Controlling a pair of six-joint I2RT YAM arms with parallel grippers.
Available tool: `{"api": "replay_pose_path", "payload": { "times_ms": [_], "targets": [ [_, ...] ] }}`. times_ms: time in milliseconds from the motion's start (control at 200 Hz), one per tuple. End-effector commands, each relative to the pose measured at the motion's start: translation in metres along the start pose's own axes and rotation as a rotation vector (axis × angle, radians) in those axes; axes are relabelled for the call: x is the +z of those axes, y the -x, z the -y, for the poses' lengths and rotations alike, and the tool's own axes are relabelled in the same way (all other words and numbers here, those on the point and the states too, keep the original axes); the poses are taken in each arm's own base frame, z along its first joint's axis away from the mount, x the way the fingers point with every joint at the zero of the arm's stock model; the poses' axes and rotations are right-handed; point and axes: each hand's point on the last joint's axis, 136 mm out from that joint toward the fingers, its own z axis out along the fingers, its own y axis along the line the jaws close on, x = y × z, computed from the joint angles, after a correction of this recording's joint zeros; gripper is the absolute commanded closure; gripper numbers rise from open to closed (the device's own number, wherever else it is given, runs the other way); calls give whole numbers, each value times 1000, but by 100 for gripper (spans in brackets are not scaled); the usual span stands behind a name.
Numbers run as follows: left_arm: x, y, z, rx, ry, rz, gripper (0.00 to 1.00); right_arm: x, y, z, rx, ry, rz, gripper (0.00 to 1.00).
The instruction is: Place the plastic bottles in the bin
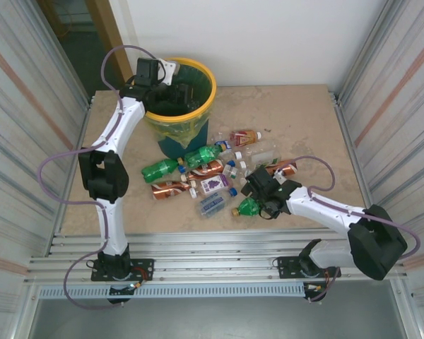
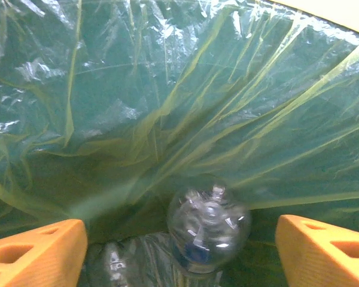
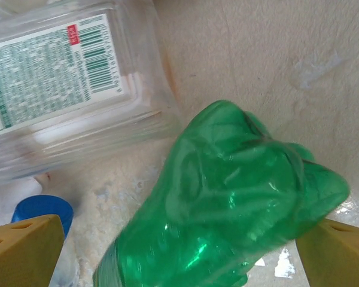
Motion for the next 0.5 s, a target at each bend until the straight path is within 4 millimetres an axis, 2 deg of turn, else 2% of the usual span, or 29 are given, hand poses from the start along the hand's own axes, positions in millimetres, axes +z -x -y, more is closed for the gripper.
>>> {"api": "replay_pose_path", "payload": {
  "times_ms": [0,496],
  "targets": [
    [-20,16,5,17,7,38,15,5,-3,1,39,-4,-6,2],
    [-84,38,26,11,-10,143,9,11,-4,15,40,-61,3,2]
  ]
}}
